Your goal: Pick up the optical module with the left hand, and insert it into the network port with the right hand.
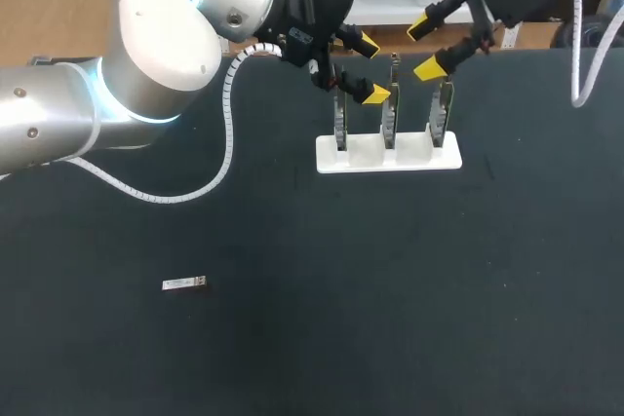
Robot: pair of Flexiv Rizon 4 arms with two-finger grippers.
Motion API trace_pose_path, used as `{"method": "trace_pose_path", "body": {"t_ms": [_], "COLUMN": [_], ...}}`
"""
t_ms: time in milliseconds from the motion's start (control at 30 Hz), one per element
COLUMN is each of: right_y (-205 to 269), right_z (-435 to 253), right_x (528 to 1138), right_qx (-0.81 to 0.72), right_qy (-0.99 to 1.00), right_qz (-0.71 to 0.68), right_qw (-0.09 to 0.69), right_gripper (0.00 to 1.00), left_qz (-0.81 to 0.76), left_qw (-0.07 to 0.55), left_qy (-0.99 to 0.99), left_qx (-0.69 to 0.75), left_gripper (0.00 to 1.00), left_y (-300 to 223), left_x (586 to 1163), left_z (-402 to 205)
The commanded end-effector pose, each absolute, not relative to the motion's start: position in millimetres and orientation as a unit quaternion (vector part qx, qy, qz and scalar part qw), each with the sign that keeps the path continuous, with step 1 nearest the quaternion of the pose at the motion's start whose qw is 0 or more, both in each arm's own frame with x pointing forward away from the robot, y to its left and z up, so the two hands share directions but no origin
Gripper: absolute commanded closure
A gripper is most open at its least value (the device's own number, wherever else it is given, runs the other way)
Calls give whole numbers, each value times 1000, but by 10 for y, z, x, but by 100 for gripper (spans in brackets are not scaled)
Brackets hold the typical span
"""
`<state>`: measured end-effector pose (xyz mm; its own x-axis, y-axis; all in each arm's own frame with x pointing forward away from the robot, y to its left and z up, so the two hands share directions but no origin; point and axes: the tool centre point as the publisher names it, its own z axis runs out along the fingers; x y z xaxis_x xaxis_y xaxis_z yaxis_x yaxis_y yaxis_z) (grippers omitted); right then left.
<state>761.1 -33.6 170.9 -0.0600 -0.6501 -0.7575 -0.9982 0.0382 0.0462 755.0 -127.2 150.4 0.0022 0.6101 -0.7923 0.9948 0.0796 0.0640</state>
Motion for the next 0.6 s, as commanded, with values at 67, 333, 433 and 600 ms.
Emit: {"method": "trace_pose_path", "body": {"t_ms": [67, 333, 433, 600], "right_y": [-410, -440, -444, -432], "right_z": [1696, 1706, 1709, 1723], "right_x": [7562, 7580, 7587, 7602], "right_qx": [-621, -622, -621, -623], "right_qy": [660, 656, 658, 657], "right_qz": [304, 303, 299, 296], "right_qw": [295, 301, 303, 305], "right_gripper": [0, 58, 100, 100], "left_qz": [-279, -279, -279, -279], "left_qw": [342, 342, 342, 342], "left_qy": [650, 650, 650, 650], "left_qx": [619, 619, 619, 619], "left_gripper": [0, 0, 0, 0], "left_y": [-1281, -1281, -1281, -1281], "left_x": [7567, 7567, 7567, 7567], "left_z": [1509, 1509, 1509, 1509]}}
